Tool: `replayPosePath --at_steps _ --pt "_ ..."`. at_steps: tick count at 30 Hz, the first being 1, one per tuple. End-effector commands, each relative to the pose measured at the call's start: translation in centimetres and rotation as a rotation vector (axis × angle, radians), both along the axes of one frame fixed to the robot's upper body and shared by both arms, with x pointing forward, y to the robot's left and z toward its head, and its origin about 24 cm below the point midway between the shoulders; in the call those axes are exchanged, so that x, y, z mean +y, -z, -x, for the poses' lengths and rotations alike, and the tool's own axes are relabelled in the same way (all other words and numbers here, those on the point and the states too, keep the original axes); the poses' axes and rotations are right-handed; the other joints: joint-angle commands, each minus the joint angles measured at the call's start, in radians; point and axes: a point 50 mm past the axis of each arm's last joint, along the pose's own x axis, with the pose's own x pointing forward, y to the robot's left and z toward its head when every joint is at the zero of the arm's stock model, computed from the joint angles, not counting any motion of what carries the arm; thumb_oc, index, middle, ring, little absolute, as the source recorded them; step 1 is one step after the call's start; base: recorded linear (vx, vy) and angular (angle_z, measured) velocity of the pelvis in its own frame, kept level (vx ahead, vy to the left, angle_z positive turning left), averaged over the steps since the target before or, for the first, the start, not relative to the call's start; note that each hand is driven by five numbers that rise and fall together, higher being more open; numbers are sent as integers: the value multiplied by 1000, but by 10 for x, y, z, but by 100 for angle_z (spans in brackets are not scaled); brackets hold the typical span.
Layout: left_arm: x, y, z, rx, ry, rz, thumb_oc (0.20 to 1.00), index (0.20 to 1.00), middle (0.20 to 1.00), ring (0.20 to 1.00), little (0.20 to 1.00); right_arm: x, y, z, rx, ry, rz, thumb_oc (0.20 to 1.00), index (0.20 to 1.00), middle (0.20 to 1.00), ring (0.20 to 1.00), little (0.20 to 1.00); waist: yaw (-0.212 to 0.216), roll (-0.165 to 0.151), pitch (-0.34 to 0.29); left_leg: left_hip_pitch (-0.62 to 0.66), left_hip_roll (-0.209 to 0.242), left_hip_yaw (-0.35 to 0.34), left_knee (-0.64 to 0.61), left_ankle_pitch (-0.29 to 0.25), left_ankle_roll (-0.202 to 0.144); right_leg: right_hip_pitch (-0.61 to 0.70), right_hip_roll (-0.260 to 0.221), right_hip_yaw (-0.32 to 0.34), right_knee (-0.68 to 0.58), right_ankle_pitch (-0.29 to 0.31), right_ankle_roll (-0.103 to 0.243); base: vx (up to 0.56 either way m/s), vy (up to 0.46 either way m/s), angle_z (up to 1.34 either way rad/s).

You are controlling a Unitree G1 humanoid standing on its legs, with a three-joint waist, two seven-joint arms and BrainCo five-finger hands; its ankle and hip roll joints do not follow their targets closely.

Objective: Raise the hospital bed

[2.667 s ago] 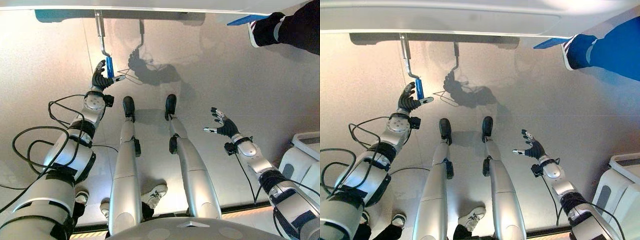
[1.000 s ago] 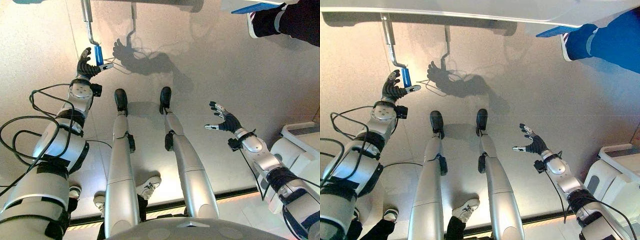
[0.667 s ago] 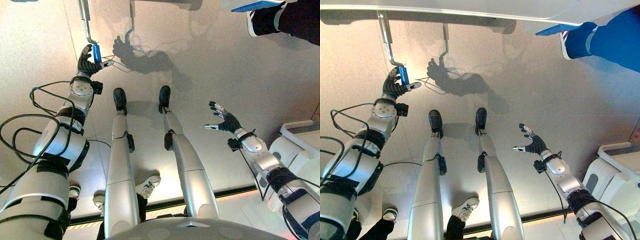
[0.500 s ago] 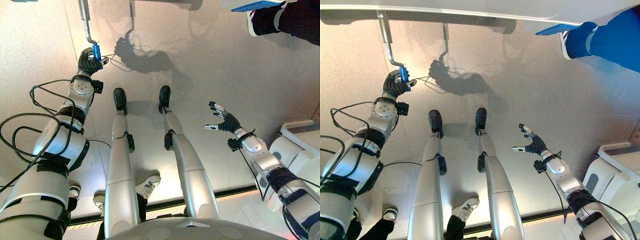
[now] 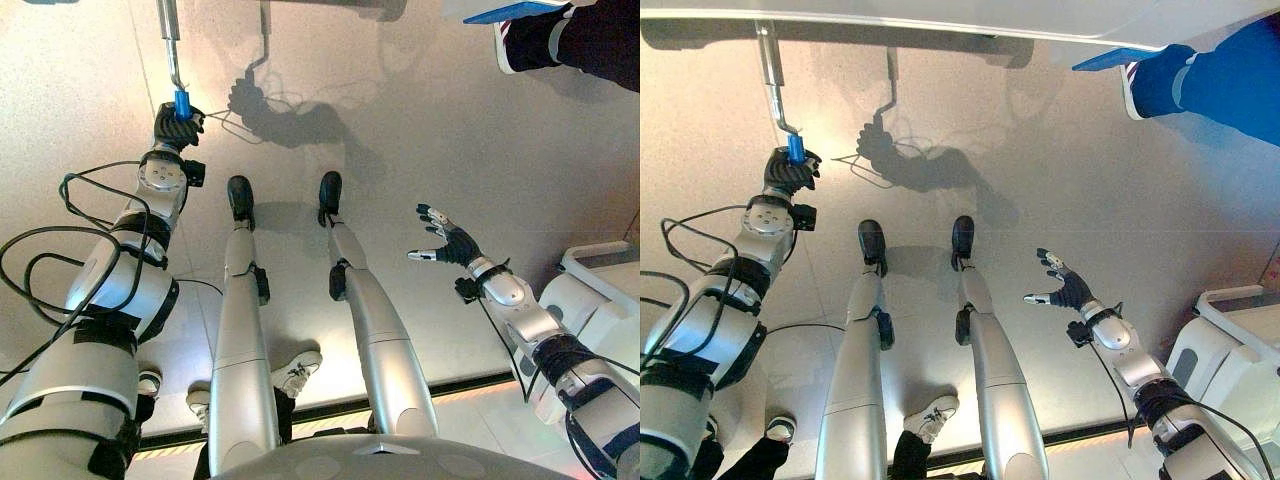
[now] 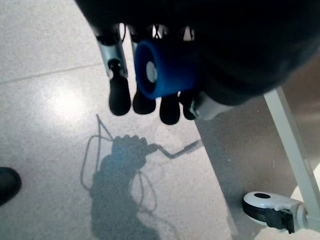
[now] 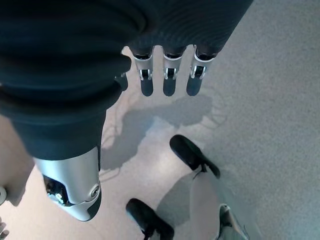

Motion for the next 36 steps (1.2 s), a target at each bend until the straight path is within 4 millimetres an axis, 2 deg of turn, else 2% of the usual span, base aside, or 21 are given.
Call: replayPosePath --at_steps 1,29,36 --pt "-9 -14 -3 -62 47 -16 200 200 200 200 200 -14 11 22 36 -8 34 1000 1000 1000 1000 1000 13 6 4 56 -40 -3 -10 -72 37 17 -24 52 58 -32 111 0 0 0" --pt "-14 -18 -5 -82 71 -19 200 200 200 200 200 -14 14 26 49 -19 47 1000 1000 1000 1000 1000 12 7 19 62 -37 0 -6 -73 36 14 -24 52 70 -34 107 0 0 0" --pt "-17 -13 -5 -68 81 -21 200 200 200 200 200 -15 15 27 53 -14 53 1000 1000 1000 1000 1000 9 10 18 54 -37 -1 5 -76 36 8 -20 56 74 -32 106 0 0 0"
